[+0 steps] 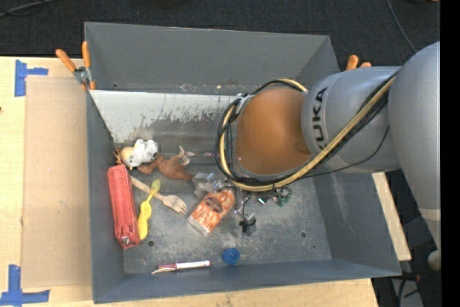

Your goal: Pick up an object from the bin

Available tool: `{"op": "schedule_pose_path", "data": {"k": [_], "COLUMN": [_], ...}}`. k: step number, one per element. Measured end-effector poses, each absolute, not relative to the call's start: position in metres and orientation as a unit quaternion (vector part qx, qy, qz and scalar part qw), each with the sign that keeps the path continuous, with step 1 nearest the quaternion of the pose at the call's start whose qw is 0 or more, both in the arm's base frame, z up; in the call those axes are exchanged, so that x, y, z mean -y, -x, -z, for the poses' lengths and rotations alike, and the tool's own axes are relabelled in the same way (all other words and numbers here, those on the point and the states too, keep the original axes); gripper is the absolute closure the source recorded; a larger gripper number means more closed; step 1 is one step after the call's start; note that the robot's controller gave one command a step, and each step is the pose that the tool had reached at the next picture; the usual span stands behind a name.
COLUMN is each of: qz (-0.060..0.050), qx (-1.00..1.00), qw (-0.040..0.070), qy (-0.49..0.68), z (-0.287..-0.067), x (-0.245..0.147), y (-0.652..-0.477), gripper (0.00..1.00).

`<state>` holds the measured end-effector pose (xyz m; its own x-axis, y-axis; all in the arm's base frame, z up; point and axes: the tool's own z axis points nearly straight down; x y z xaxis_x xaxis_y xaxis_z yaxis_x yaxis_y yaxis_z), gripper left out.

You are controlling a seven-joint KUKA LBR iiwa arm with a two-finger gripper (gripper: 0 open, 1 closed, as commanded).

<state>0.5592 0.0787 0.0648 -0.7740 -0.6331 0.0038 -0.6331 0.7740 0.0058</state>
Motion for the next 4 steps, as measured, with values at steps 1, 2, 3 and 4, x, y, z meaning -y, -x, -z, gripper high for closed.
{"op": "schedule_pose_path", "data": {"k": [1,2,3,4], "qz": [0.0,0.0,0.001,0.002], "qx": [0.881,0.881,0.882,0.882], "qw": [-0.005,-0.005,-0.005,-0.002], "qy": [-0.474,-0.473,-0.472,-0.471], "z": [-0.07,-0.07,-0.074,-0.098], "x": [-0.084,-0.084,-0.084,-0.085], "y": [-0.567,-0.567,-0.566,-0.564], "gripper": [1.0,1.0,1.0,1.0]}}
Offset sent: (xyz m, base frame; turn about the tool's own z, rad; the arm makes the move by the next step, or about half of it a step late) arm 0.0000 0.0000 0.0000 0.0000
